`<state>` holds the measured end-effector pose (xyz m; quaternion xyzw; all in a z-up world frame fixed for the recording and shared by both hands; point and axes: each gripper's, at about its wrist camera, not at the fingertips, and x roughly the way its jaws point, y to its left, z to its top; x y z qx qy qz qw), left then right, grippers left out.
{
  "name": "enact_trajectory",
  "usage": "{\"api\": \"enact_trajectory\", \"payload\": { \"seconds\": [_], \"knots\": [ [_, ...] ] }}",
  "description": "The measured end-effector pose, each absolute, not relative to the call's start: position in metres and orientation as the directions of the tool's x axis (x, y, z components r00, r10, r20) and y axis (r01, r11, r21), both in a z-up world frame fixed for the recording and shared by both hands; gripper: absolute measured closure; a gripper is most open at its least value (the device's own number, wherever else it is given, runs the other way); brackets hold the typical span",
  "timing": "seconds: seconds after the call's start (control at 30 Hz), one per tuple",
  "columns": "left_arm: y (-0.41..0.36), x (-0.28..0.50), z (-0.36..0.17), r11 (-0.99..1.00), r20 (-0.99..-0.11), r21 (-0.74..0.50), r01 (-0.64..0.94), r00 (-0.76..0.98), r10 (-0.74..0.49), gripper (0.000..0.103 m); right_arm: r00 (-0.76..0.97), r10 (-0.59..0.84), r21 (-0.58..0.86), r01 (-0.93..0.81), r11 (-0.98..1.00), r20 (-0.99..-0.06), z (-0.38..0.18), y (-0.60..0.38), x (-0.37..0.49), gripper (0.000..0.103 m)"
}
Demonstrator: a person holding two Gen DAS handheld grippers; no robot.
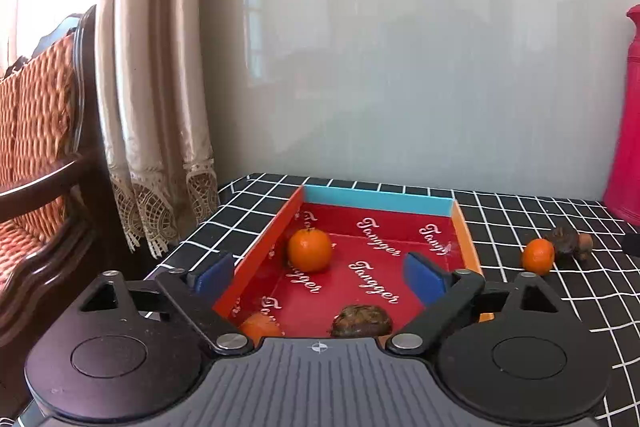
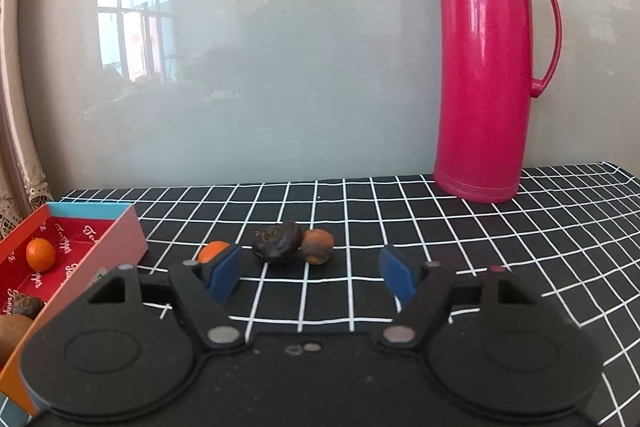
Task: Organize fruits
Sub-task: 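Carry the orange piece into the red box and open the left gripper, then move the right gripper to the round dark brown dried fruit and grasp it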
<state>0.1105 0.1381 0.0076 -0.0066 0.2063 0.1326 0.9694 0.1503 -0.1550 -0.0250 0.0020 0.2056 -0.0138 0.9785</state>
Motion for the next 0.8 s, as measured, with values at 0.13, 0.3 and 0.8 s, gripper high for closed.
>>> {"api": "enact_trajectory", "payload": {
  "seconds": [0.13, 0.3, 0.8],
  "knots": [
    [0.134, 0.112, 0.007, 0.967, -0.396, 0.049, -0.249, 0.884, 0.247, 0.011, 0.916, -0.029, -0.004, 0.029, 1.0, -0.4, -0.025, -0.157, 0.151, 0.028],
    [0.133, 0.114, 0.004, 0.968, -0.393, 0.053, -0.244, 0.886, 0.245, 0.011, 0.92, -0.024, -0.026, 0.015, 1.0, -0.392, -0.031, -0.154, 0.153, 0.028],
    [0.134, 0.133, -0.005, 0.969, -0.395, 0.037, -0.243, 0.887, 0.237, 0.011, 0.919, -0.057, -0.193, -0.022, 0.981, -0.391, -0.053, -0.138, 0.189, 0.032]
  ]
}}
